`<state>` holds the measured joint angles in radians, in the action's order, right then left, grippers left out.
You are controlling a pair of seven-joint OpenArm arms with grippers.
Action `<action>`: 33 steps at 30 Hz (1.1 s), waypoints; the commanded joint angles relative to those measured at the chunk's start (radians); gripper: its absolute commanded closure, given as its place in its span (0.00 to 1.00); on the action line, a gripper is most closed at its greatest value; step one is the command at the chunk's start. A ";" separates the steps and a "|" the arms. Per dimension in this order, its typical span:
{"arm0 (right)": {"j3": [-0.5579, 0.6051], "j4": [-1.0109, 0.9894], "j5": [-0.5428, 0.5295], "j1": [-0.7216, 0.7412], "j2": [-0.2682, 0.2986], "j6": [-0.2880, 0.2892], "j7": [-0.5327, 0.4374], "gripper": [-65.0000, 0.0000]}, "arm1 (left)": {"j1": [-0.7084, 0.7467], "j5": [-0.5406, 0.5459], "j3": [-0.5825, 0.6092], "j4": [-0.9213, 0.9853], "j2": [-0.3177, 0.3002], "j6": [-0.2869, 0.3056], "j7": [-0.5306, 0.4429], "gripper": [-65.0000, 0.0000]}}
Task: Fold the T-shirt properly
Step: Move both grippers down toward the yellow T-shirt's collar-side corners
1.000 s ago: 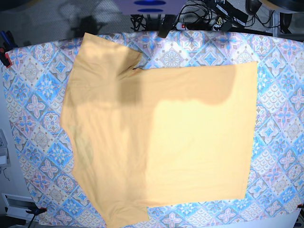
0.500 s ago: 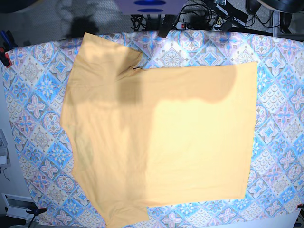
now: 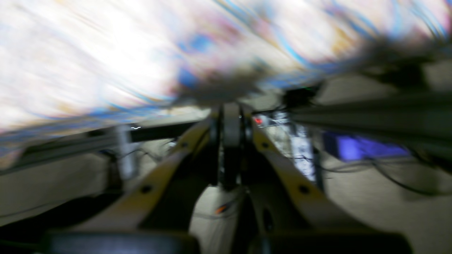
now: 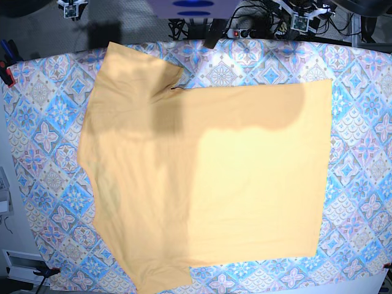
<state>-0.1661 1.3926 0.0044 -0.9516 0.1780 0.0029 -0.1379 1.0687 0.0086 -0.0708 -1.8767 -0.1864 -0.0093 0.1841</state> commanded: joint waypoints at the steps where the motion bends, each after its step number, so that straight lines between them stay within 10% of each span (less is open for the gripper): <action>1: -0.014 0.024 -0.001 -0.023 0.007 -0.005 0.002 0.93 | 0.015 0.014 -0.013 -0.030 -0.003 0.001 -0.005 1.00; 15: -0.020 0.193 -0.001 0.004 0.007 -0.005 0.166 0.93 | -0.160 0.456 -0.062 -0.053 0.003 -0.001 0.004 0.83; 21: -0.020 0.225 -0.001 0.030 0.007 -0.005 0.220 0.93 | -0.229 0.709 -0.156 -0.050 0.005 -0.001 0.104 0.66; 33: -0.020 0.233 0.001 0.050 0.007 -0.005 0.235 0.93 | -0.354 1.121 -0.395 0.075 0.103 -0.001 0.305 0.65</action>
<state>-0.1787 1.6123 0.0013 -0.8848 0.1795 0.0025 0.1146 0.7109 1.1175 -0.4564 -1.7878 -0.0772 -0.0227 0.5041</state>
